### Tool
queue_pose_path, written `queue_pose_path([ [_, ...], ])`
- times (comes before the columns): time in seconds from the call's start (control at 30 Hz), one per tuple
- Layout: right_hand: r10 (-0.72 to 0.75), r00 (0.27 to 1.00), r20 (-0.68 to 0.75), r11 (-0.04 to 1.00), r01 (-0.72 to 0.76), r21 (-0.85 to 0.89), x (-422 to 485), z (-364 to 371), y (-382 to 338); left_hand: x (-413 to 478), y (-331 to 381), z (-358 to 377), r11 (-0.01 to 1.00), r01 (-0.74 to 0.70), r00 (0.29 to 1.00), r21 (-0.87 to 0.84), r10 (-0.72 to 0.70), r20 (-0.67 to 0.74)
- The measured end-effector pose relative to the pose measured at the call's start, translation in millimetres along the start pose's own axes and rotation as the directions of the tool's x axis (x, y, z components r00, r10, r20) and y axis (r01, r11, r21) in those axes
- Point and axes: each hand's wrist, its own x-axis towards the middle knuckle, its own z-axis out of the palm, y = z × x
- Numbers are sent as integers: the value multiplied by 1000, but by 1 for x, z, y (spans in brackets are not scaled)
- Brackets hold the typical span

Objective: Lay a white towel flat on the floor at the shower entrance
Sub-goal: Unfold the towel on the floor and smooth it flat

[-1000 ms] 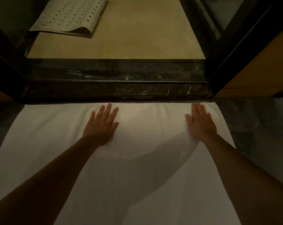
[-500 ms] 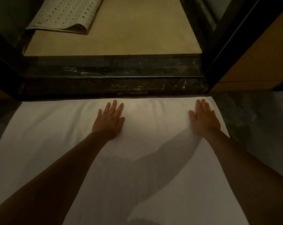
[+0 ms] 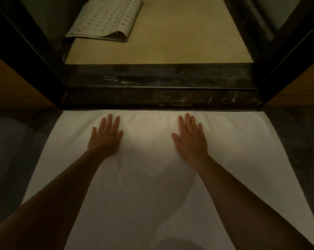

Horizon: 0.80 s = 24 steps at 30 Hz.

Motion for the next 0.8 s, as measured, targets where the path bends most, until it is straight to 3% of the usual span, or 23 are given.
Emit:
queue_pose_path([
  [0.1,-4,1000,10,1000,4,-18,-2,-2,2,3,0,-4,999,-10,1000,32,10,5],
  [0.27,-40,999,-1,999,40,-27,4,-5,-2,3,-10,-2,995,101,985,5,-99,-145],
  [0.37,-31,1000,-1,999,31,-33,4,1,0,2,-36,-2,988,155,982,-7,-155,-112],
  [0.67,-35,999,12,998,36,-60,6,1,0,21,-88,-17,991,133,991,17,-133,-25],
  [0.8,-23,998,56,999,26,-43,8,-4,-2,33,-102,-27,976,208,978,-71,-209,-9],
])
